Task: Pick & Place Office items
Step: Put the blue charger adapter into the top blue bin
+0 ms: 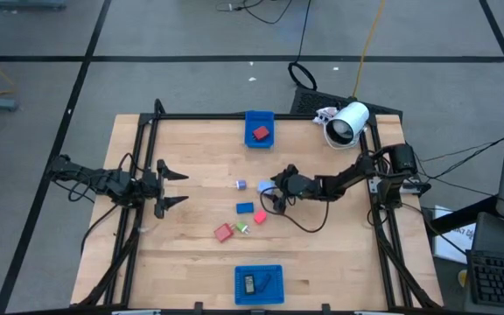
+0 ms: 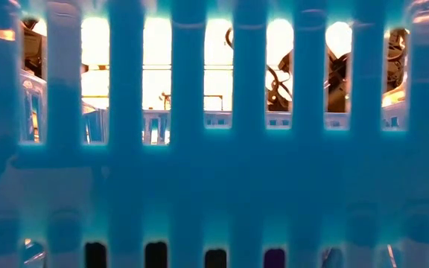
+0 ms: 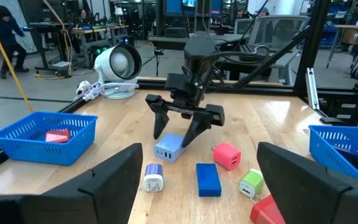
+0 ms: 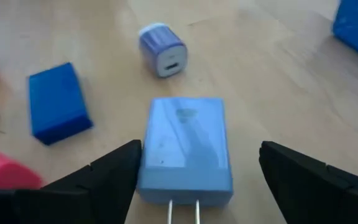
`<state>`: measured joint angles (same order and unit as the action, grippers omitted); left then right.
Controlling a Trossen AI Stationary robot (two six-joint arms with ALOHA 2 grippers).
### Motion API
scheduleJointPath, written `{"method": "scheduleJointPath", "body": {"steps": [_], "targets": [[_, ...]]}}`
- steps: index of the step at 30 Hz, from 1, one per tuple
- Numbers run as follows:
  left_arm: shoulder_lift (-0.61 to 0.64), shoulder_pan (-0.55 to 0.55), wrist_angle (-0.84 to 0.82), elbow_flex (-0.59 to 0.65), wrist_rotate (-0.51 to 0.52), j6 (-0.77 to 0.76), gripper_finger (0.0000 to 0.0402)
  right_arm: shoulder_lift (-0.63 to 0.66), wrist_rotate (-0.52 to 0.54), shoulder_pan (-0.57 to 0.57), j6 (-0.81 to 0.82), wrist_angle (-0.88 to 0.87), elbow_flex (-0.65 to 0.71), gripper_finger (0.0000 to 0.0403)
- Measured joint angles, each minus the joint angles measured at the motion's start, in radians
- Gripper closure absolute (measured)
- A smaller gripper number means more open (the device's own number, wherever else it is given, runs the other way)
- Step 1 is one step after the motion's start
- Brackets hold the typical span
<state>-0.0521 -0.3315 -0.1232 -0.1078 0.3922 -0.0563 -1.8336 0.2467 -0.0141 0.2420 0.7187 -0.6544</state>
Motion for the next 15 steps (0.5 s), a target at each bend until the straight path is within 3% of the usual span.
{"method": "scheduleJointPath", "body": {"steps": [15], "targets": [[0.000,0.000,0.000,0.000,0.000,0.000,0.0094,0.000,-0.011,0.025,-0.071,-0.014,0.000,0.0135]]}}
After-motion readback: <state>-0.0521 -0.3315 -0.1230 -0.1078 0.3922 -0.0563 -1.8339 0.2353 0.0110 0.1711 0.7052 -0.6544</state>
